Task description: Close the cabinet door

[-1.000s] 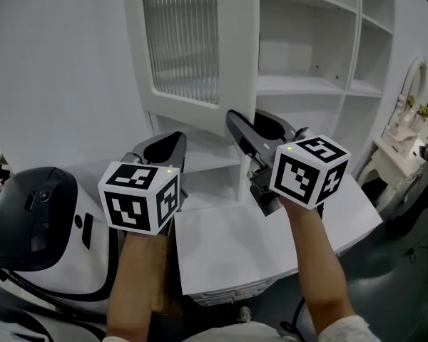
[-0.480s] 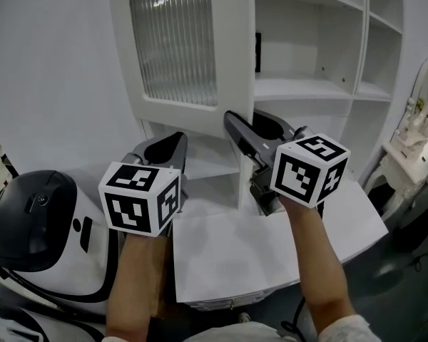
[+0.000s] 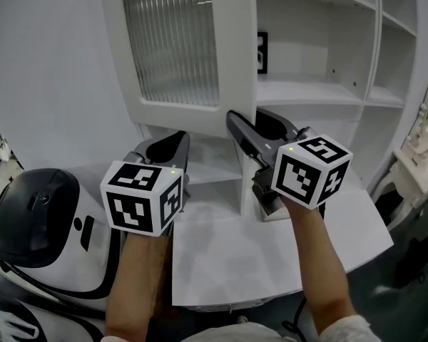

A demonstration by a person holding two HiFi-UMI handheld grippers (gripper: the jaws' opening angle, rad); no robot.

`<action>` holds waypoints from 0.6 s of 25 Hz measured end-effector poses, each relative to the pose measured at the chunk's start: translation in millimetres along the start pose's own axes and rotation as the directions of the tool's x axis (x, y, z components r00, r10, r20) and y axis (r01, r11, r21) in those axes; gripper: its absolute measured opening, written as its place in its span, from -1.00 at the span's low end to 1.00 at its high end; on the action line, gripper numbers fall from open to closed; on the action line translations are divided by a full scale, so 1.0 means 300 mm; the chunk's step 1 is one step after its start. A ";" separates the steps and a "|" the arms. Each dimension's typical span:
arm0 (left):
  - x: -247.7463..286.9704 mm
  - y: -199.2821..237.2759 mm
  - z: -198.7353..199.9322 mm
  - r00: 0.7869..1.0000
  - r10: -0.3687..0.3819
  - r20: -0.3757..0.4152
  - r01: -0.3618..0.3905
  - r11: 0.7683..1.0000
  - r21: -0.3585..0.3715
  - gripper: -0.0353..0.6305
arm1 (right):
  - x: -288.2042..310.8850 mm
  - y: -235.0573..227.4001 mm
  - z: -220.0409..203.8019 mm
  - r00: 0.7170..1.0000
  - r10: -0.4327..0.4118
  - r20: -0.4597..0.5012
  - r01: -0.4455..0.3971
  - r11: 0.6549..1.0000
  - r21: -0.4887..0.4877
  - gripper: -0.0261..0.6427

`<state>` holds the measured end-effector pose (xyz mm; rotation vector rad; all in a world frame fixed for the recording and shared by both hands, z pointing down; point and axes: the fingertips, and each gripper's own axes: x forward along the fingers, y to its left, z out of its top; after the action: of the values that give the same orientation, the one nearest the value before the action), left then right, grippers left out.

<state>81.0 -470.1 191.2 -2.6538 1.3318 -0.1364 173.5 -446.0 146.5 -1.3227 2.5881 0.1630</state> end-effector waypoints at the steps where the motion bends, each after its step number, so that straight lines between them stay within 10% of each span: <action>1: 0.012 -0.002 0.004 1.000 0.005 -0.003 -0.005 1.000 0.001 -0.88 | 0.003 -0.017 0.002 1.000 -0.002 0.001 0.002 1.000 0.001 -0.56; 15: 0.165 -0.014 0.025 0.996 0.073 -0.043 -0.073 0.997 -0.010 -0.88 | 0.050 -0.219 0.019 0.999 -0.038 -0.008 0.037 0.999 -0.037 -0.45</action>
<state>115.1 -506.4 185.0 -2.6218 1.4448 -0.1773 219.2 -495.1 137.7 -1.3866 2.5776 0.1991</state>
